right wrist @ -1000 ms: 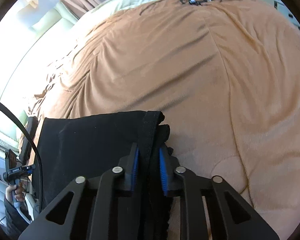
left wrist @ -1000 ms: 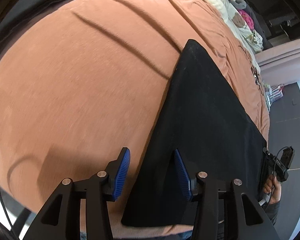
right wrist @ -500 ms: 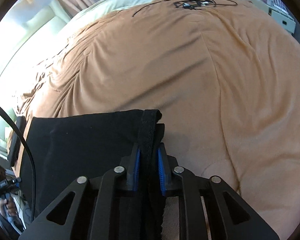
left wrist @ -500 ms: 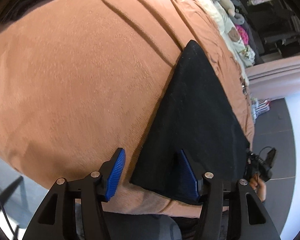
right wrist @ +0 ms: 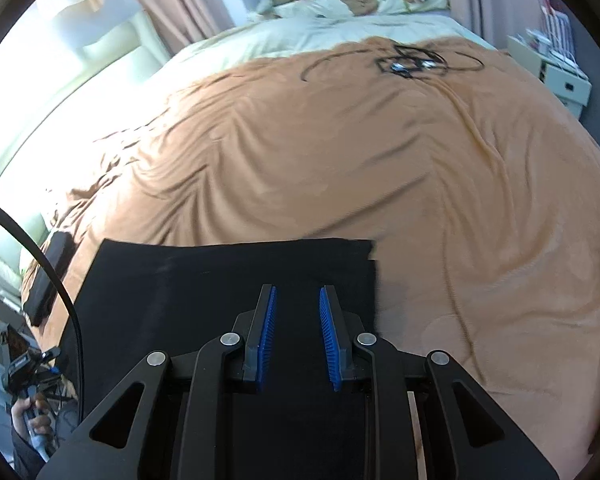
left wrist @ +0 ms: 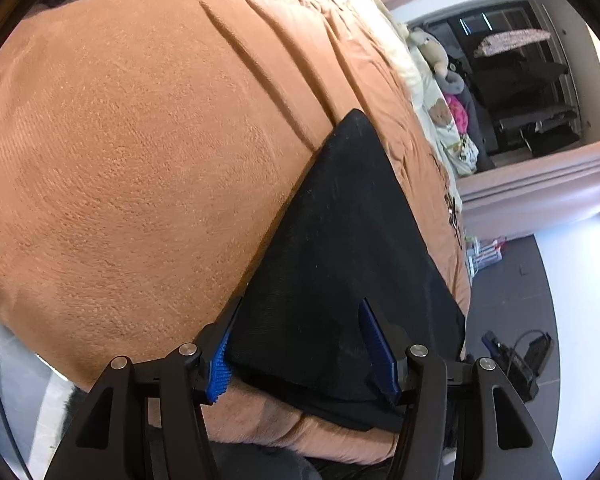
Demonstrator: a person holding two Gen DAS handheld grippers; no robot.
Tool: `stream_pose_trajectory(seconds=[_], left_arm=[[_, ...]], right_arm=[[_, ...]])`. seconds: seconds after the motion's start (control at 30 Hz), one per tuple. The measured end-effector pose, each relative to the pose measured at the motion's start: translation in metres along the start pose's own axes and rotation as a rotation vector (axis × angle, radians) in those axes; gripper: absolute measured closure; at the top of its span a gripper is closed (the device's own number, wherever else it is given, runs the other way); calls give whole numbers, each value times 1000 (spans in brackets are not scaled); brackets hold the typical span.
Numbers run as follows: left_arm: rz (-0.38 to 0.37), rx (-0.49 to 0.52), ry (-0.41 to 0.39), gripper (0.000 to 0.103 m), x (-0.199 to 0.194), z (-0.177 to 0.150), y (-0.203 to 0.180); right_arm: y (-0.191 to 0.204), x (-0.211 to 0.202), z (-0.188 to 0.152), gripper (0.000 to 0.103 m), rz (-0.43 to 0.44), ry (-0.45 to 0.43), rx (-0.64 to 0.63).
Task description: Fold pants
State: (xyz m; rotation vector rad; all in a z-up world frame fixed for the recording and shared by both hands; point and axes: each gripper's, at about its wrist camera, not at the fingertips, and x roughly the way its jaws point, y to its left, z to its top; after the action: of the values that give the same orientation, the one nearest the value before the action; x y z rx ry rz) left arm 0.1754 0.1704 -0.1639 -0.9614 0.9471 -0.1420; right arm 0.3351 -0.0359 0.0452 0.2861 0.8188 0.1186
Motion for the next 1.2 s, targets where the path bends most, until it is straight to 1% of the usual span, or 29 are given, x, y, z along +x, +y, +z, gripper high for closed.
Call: stream_pose_trajectory(seconds=[0.1,0.17,0.2,0.23,0.27,0.3,0.33,0.43,0.5,0.6,0.7,0.9,0.93,1.03,1.2], left_arm=[[0,-4,-13,44,4,-1,-4],[29,-6,-16,45,10,0,-6],[37,-5,-19,48,11,-1,-7],[48,-1,-25,56,11,-2,-8],[56,5,-30,60,10,-3,-9],[59,9,-32,71,10,-4,-9],[54,9,-34,79,10,-5,-8],[34,16,-55,89,7,-7,-7],[30,30,-68,90,5,-8,-9],[29,43,-77,90,5,-9,-12],[14,26,-71,90,7,-7,-8],[-6,10,-67,90,8,-6,-5],[-9,5,-66,90,8,-5,-4],[-18,-4,-63,89,7,-6,-2],[-1,2,-66,88,6,-7,-5]], right_arm=[[13,0,-9,83,39,10,-20],[25,4,-13,83,52,20,-43],[32,7,-17,83,56,30,-55],[38,11,-20,83,72,43,-56],[37,13,-19,83,85,53,-56],[43,18,-23,83,100,70,-57],[49,23,-27,83,109,86,-59],[58,41,-35,83,137,141,-52],[69,51,-40,83,152,161,-56],[82,63,-38,84,173,178,-65],[92,74,-37,87,185,196,-74],[109,100,-48,92,182,250,-85],[112,102,-50,93,179,259,-90],[120,107,-57,94,175,280,-105],[124,106,-73,94,212,332,-116]])
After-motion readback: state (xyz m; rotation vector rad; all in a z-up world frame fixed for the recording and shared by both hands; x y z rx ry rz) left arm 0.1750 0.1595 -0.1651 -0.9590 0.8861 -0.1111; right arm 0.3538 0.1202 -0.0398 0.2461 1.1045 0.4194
